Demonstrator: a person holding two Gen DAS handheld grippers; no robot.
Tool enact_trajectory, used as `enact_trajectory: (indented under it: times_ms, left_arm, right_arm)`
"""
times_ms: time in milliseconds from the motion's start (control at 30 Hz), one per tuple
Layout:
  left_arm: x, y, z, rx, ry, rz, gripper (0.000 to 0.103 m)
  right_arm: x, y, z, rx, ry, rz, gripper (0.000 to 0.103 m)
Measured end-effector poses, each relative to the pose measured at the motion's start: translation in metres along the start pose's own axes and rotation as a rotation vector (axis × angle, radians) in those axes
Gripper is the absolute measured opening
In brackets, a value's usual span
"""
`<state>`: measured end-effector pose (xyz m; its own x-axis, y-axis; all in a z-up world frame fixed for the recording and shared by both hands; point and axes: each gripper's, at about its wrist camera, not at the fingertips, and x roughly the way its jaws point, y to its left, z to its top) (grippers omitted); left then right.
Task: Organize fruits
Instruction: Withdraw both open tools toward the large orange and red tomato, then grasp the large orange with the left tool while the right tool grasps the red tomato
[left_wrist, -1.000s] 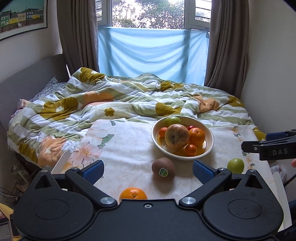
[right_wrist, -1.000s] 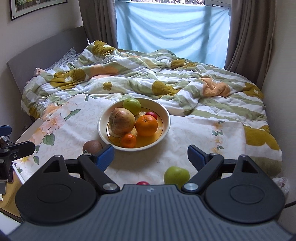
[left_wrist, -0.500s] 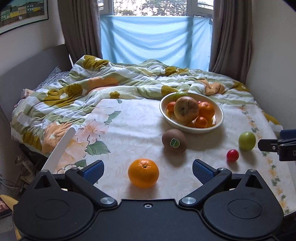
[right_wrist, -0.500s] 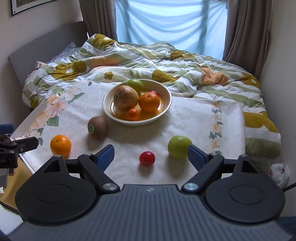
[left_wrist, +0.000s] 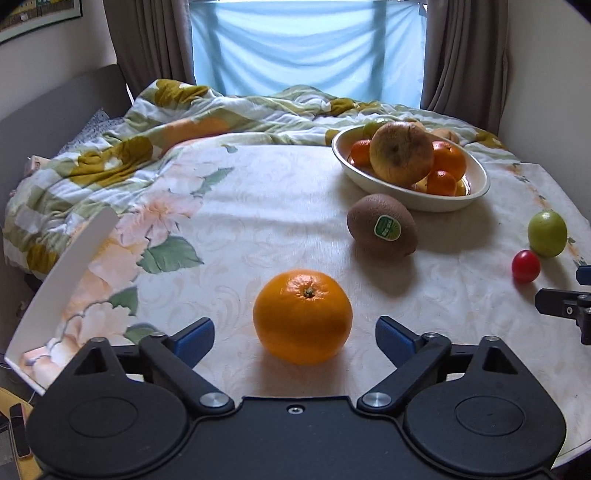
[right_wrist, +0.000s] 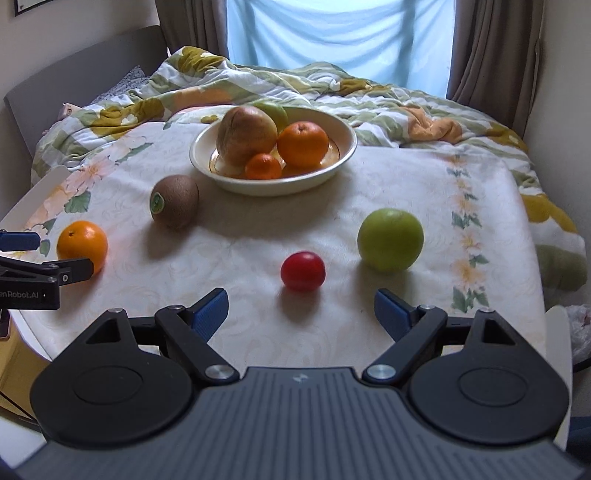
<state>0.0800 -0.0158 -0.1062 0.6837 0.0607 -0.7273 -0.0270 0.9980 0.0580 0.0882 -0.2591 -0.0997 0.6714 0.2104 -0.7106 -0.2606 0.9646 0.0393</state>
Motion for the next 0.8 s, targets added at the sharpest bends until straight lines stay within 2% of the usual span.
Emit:
enact_trajectory:
  times_ms: [100,267,300,333,367,500,567,800]
  left_arm:
    - [0.008,-0.003,0.001,0.022,0.009,0.005,0.094]
    - [0.012,-0.006,0.003,0.054,0.008,-0.007,0.086]
    - [0.012,-0.006,0.003,0.057,0.011,-0.010,0.080]
    - [0.014,-0.006,0.003,0.057,0.018,-0.015,0.069]
    - [0.015,-0.005,0.003,0.050,0.027,-0.019,0.065]
    - [0.016,-0.003,0.004,0.034,0.031,-0.026,0.065]
    - [0.016,-0.003,0.004,0.030,0.032,-0.026,0.065]
    - [0.014,-0.001,0.003,0.018,0.038,-0.029,0.065]
  right_arm:
    - [0.009,-0.001,-0.002,0.007,0.019,-0.010,0.100]
    - [0.024,-0.006,-0.001,0.040,0.051,-0.021,0.098]
    - [0.026,-0.006,0.000,0.042,0.051,-0.024,0.098]
    - [0.027,-0.006,0.000,0.042,0.049,-0.027,0.098]
    - [0.028,-0.005,0.001,0.041,0.048,-0.028,0.098]
    - [0.031,-0.002,0.004,0.025,0.043,-0.035,0.096]
    - [0.033,-0.002,0.006,0.023,0.042,-0.036,0.087]
    - [0.042,-0.001,0.012,0.022,0.052,-0.030,0.076]
